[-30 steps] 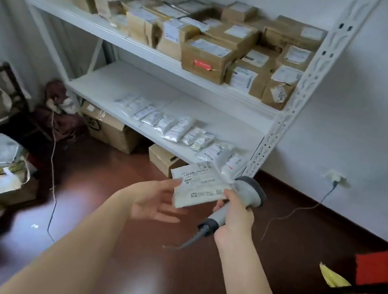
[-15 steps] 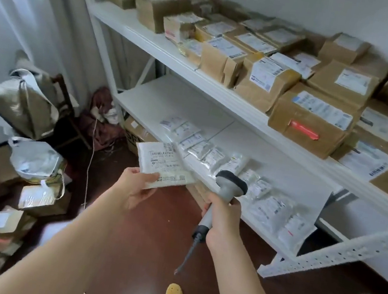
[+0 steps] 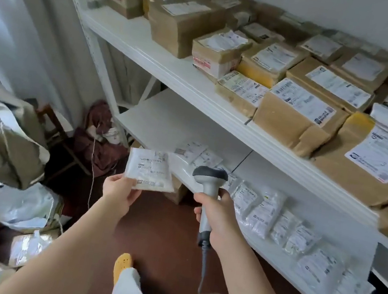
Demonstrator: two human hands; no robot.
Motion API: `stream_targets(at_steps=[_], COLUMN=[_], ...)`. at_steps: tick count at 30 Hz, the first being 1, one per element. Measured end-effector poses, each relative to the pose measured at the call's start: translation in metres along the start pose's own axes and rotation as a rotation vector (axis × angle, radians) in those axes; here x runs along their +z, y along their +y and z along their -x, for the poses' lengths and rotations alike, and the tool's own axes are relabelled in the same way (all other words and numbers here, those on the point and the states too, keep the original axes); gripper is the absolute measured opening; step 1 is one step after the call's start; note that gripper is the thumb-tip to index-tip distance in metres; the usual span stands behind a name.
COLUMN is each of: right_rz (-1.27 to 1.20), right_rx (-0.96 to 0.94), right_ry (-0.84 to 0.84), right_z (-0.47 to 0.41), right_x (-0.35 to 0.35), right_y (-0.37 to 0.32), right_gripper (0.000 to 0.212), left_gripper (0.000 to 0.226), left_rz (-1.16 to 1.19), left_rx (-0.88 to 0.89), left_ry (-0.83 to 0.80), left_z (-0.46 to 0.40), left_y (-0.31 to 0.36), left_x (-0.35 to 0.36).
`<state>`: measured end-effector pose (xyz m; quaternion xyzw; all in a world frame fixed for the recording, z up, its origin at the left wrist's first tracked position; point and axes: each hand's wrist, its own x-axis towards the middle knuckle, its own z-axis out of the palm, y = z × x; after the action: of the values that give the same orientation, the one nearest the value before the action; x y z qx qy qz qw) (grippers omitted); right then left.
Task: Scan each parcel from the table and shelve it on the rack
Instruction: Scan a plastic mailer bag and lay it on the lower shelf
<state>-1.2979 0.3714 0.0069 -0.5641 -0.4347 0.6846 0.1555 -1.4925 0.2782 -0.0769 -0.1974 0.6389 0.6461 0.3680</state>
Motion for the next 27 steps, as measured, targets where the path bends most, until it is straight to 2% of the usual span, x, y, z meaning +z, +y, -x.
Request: stream_targets(at_steps=[4,8,12,17,21,25,27], right_rz=[0.065,0.100,0.102,0.143,0.161,0.160,0.151], right_rx=[0.022,0.043,0.066,0.059,-0.010,-0.050,-0.052], right_ry=[0.068,0.106,0.149,0.202,0.206,0.202,0.217], right_z=[-0.046,-0.084,-0.128,-0.202,-0.274,-0.330,-0.348], right_x=[0.044,0.075,0.091,0.097,0.097,0.094,0.091], right_y=[-0.022,-0.042,-0.046,-0.025,0.009,0.044,0.058], right_gripper=[0.030,0.035,0.034,0.032,0.029,0.023,0.022], left_gripper=[0.035,0.043,0.048,0.032,0.036,0.032,0.033], left_rz=[-0.039,-0.060,-0.042,0.012,0.088,0.073,0.043], left_rx=[-0.063,-0.133,-0.146,-0.093,-0.103,-0.109,-0.097], left_ry=[-0.050,-0.097,-0.060,0.016,-0.049,-0.173,-0.169], left_z=[-0.076,-0.138,-0.189,-0.261,-0.345,-0.418,-0.447], left_y=[0.041,0.071,0.079,0.058,0.025,-0.002,-0.015], left_x=[0.031,0.051,0.078,0.122,0.152,0.176,0.185])
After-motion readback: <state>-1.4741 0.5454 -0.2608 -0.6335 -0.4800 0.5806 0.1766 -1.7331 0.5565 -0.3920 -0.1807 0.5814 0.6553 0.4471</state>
